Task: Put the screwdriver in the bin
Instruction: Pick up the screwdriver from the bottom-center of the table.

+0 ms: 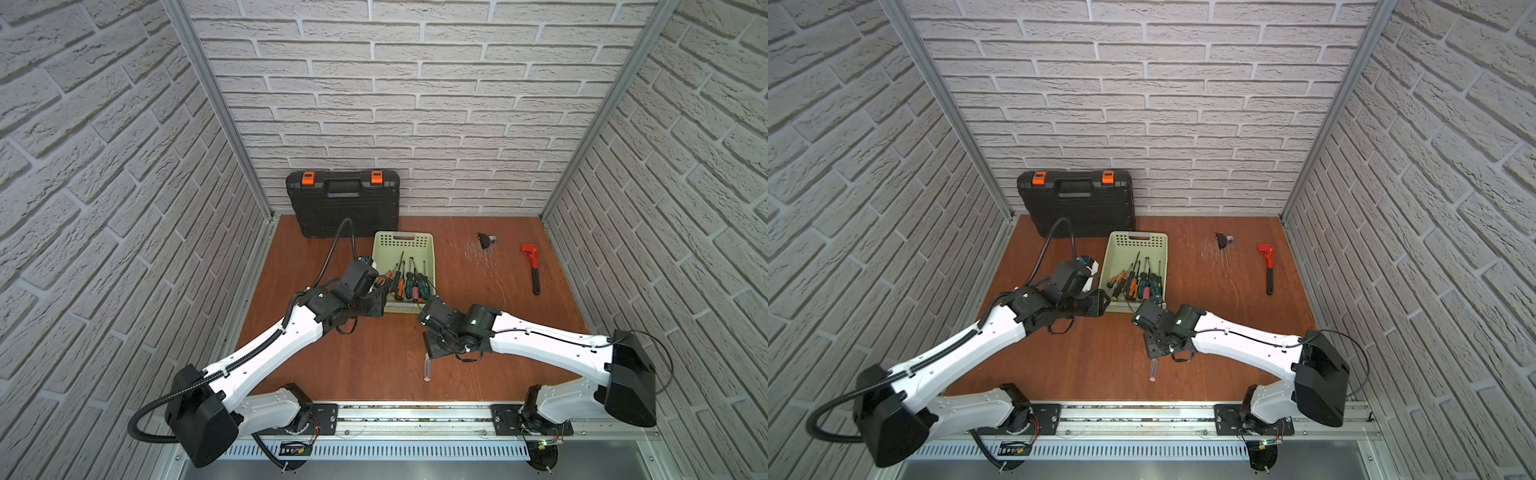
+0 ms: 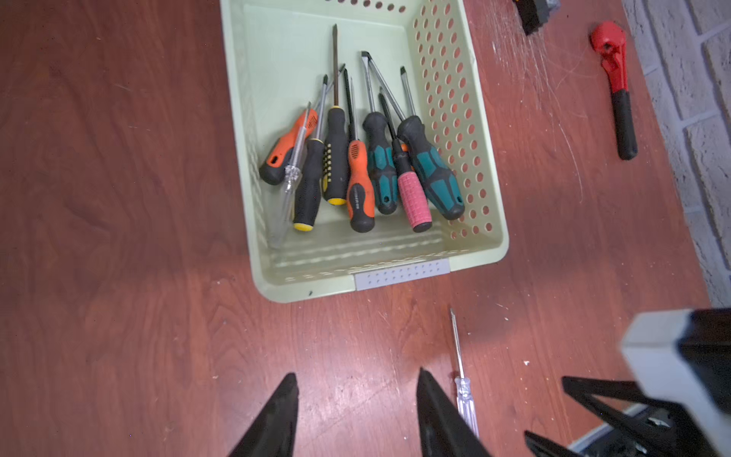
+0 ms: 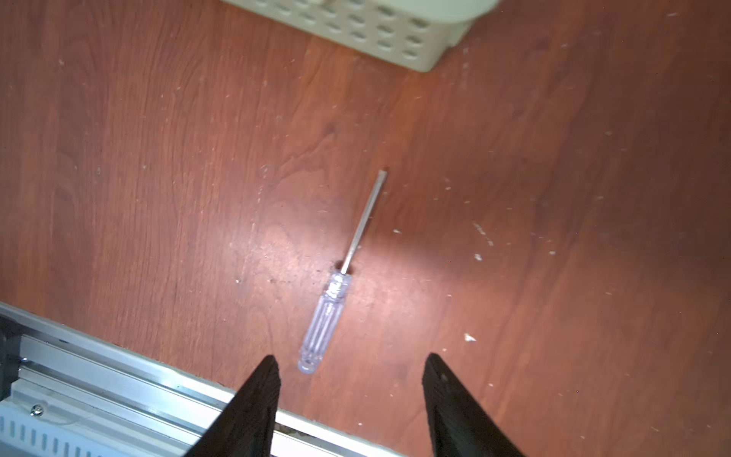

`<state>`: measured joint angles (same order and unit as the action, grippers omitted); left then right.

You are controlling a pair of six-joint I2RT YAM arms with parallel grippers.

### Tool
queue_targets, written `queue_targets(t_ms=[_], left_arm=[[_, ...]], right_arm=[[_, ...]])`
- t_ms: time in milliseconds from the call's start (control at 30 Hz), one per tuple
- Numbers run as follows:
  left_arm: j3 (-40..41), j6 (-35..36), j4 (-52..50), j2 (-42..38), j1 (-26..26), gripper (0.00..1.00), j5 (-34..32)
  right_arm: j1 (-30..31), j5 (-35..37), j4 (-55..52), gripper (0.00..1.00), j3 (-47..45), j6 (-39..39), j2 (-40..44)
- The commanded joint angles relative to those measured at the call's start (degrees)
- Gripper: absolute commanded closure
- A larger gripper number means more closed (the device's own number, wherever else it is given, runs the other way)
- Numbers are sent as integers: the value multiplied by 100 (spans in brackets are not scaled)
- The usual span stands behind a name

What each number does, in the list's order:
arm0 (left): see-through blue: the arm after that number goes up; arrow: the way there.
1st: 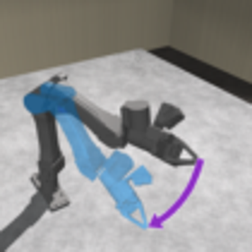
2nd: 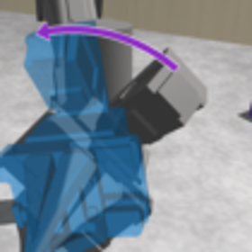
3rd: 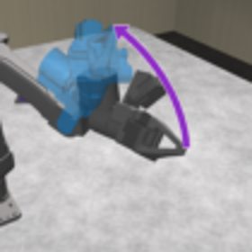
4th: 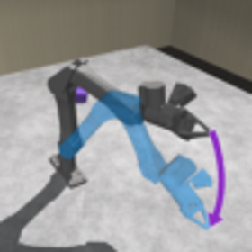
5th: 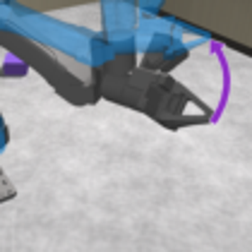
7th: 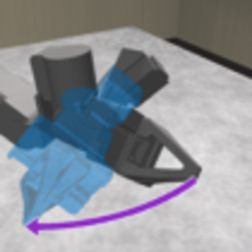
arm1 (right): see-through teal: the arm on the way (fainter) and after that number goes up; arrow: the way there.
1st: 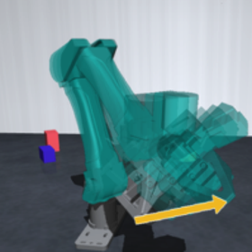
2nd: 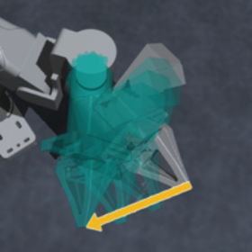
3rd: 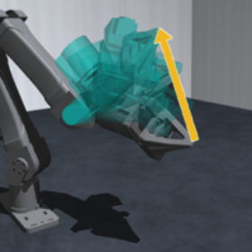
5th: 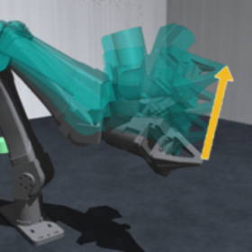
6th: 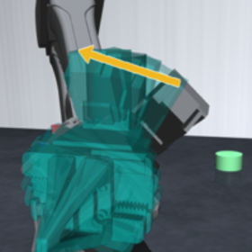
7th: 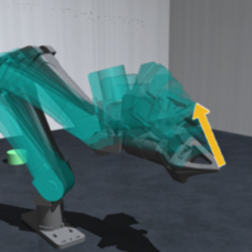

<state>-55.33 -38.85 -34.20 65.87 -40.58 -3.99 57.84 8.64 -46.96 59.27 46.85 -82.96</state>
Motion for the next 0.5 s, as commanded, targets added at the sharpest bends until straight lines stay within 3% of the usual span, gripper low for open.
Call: queue_targets(t_ms=[0, 467], left_arm=[[188, -81, 132, -293, 84, 49, -486], [496, -8, -61, -817, 326, 48, -708]], right_arm=[[177, -285, 216, 42, -11, 561, -233], [271, -531, 385, 48, -108, 886, -1259]])
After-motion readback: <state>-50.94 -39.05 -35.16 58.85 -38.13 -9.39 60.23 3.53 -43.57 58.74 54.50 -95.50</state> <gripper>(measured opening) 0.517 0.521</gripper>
